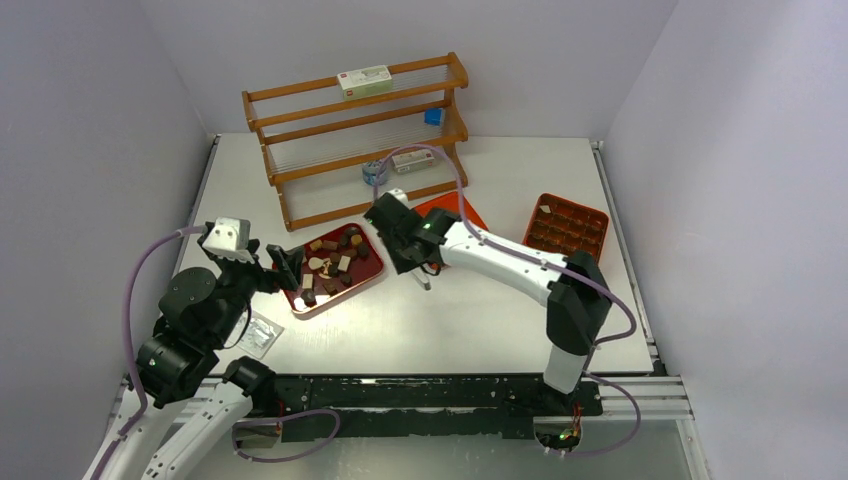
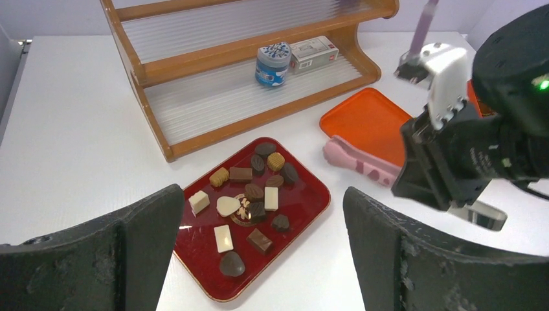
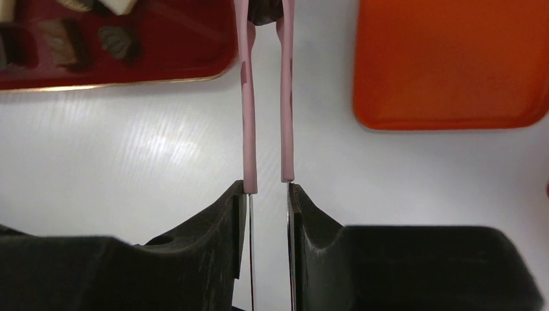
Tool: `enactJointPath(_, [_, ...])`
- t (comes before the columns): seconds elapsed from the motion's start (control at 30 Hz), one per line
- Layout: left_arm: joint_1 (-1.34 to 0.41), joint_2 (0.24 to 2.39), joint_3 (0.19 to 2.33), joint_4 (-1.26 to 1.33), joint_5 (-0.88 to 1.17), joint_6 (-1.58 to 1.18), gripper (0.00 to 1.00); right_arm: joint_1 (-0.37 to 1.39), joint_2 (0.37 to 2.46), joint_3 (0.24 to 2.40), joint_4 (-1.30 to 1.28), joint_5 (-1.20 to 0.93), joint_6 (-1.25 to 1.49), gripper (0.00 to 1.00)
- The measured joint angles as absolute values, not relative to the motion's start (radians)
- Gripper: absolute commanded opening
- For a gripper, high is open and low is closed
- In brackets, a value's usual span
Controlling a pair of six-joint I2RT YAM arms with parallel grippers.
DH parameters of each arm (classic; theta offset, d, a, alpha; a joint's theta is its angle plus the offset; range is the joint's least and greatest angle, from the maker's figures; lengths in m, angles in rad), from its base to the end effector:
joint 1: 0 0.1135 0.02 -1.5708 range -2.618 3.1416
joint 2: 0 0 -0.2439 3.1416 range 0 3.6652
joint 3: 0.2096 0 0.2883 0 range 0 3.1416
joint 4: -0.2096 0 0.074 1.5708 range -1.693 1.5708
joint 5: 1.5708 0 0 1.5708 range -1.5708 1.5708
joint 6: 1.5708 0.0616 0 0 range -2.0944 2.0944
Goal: Pack the chocolate
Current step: Pick up the fake chocolate from the plate, then place the fake chocolate in the packing bottle.
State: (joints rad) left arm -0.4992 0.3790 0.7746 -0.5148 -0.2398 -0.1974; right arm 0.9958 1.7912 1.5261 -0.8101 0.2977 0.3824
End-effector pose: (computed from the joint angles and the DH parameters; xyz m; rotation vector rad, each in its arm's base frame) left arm 0.1505 -0.0654 0.3518 0.0753 1.6950 -0.3199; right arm 0.2460 0.3463 0.2186 -0.6836 2.4818 0.1161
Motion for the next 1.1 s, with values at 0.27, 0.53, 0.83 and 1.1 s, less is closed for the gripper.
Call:
enactJointPath(0.27, [-0.499,0.388,0.775,-0.515,-0.237,-0.197,0.97,0.804,1.677,1.461,-0.803,0.309,0.397,0.28])
enactJointPath(0.53, [-0.499,0.395,0.775,-0.515,-0.231,-0.197,0.97,0.573,1.523,1.359,-0.805,0.342,0.397,0.29])
enactJointPath(0.83, [-0.499,0.400,0.773,-0.515,-0.221,-0.197,0.97,0.265,1.503,1.339,-0.805,0.395,0.396,0.29])
enactJointPath(1.1, [-0.499,0.407,0.771,-0.514,-0.205,-0.197,0.97,0.128,1.540,1.341,-0.805,0.393,0.397,0.29])
